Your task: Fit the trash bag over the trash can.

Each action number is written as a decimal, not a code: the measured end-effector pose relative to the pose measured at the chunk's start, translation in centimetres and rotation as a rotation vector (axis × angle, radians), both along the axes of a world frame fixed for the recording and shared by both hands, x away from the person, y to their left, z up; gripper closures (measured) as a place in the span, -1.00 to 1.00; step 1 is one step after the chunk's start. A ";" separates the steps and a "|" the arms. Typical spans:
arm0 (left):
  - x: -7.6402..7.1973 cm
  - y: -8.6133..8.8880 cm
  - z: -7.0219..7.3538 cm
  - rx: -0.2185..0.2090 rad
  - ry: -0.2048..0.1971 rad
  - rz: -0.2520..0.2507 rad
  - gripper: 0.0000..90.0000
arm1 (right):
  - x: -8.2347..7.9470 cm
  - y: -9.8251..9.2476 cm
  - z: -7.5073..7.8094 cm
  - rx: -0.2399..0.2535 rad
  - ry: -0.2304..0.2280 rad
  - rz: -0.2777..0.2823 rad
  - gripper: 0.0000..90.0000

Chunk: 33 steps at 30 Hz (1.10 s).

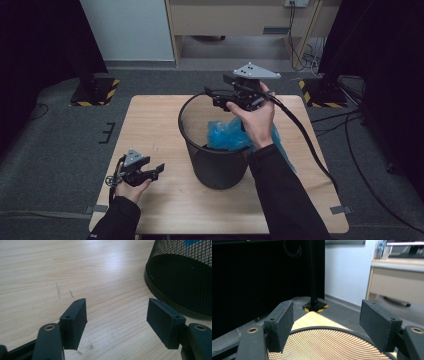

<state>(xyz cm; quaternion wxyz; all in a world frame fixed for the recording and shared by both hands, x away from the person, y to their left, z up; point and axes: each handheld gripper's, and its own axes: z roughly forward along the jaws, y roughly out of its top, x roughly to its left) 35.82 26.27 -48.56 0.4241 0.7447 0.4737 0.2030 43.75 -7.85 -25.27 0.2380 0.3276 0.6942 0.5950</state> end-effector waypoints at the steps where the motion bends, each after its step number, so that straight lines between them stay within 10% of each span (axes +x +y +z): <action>1: 0.0 0.0 0.0 0.000 0.000 0.000 -0.29 | -0.3 -0.2 0.2 0.002 -0.025 -0.008 -0.34; 20: 0.0 0.0 0.0 0.000 -0.002 0.002 -0.29 | -3.4 -6.5 -0.3 0.010 -0.069 -0.109 -0.27; 33: 0.1 -0.1 -0.1 0.003 0.004 -0.001 -0.30 | -6.4 -11.3 -4.4 0.025 -0.032 -0.084 -0.46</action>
